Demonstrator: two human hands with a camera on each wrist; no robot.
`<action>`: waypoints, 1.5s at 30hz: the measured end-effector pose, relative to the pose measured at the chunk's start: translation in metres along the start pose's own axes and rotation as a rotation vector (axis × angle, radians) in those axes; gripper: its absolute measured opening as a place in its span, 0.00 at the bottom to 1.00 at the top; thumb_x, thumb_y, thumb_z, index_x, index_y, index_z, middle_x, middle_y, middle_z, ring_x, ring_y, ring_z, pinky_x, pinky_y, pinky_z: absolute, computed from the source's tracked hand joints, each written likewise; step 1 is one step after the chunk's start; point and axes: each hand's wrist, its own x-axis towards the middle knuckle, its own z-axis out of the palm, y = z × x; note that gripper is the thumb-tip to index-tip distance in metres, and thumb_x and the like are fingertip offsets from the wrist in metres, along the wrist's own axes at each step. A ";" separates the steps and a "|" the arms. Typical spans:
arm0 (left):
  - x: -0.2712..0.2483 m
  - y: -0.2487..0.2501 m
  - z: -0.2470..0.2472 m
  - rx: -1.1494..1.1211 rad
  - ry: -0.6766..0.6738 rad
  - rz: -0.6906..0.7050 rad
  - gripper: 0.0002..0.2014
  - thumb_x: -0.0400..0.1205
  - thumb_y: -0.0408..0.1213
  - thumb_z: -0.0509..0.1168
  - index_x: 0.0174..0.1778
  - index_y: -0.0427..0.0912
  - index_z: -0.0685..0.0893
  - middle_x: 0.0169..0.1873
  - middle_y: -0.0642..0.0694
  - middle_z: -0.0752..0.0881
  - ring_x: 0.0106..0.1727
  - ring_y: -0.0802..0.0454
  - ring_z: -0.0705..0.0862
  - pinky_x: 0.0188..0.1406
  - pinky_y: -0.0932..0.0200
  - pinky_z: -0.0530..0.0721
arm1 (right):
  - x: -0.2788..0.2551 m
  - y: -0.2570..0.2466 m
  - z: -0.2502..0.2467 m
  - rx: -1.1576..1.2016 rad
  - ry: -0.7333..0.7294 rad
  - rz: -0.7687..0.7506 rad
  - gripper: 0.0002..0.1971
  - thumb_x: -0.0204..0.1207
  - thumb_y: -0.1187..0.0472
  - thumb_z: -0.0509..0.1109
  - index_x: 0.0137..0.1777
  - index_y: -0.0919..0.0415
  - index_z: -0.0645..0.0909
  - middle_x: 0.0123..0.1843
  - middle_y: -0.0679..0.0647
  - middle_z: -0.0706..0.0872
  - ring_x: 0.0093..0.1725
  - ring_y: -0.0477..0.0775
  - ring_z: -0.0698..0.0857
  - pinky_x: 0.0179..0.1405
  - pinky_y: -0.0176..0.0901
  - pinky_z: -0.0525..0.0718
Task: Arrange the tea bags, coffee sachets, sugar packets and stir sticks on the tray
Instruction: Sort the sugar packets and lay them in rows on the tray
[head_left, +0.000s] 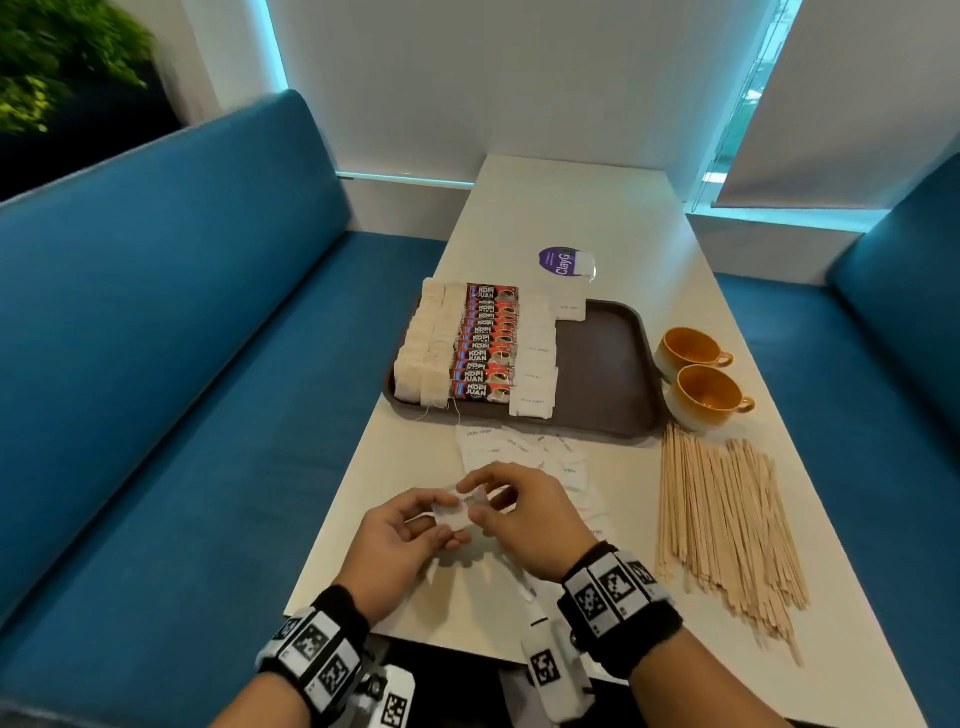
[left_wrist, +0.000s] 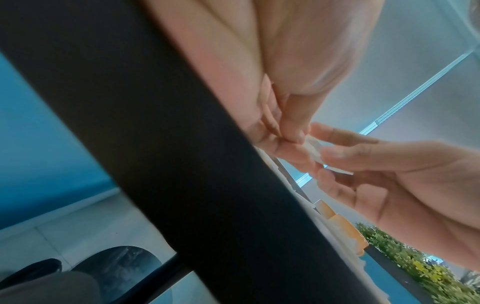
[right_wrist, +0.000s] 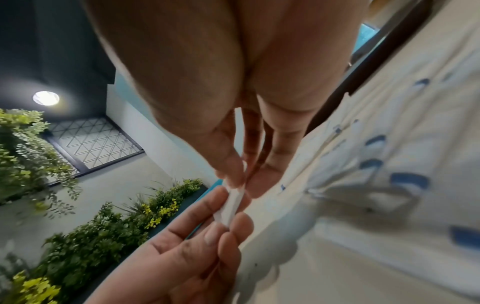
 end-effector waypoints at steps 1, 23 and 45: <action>-0.001 0.001 0.001 0.009 0.000 0.005 0.15 0.82 0.14 0.65 0.57 0.34 0.87 0.53 0.29 0.91 0.48 0.33 0.92 0.58 0.41 0.89 | -0.001 0.001 0.000 -0.006 0.005 0.009 0.14 0.76 0.66 0.77 0.54 0.43 0.90 0.50 0.40 0.89 0.43 0.41 0.86 0.40 0.26 0.82; -0.004 0.004 0.001 0.015 0.009 0.027 0.19 0.81 0.17 0.69 0.64 0.39 0.81 0.45 0.32 0.86 0.43 0.28 0.91 0.44 0.38 0.92 | -0.008 0.021 -0.006 0.345 0.008 0.164 0.11 0.73 0.74 0.80 0.49 0.58 0.93 0.31 0.49 0.88 0.32 0.48 0.88 0.38 0.43 0.89; 0.073 0.055 0.081 1.189 -0.553 0.124 0.39 0.70 0.70 0.74 0.74 0.87 0.61 0.85 0.75 0.41 0.86 0.55 0.28 0.84 0.36 0.39 | 0.190 0.037 -0.197 0.240 0.490 0.226 0.11 0.73 0.75 0.80 0.44 0.58 0.90 0.46 0.59 0.90 0.38 0.56 0.93 0.49 0.51 0.94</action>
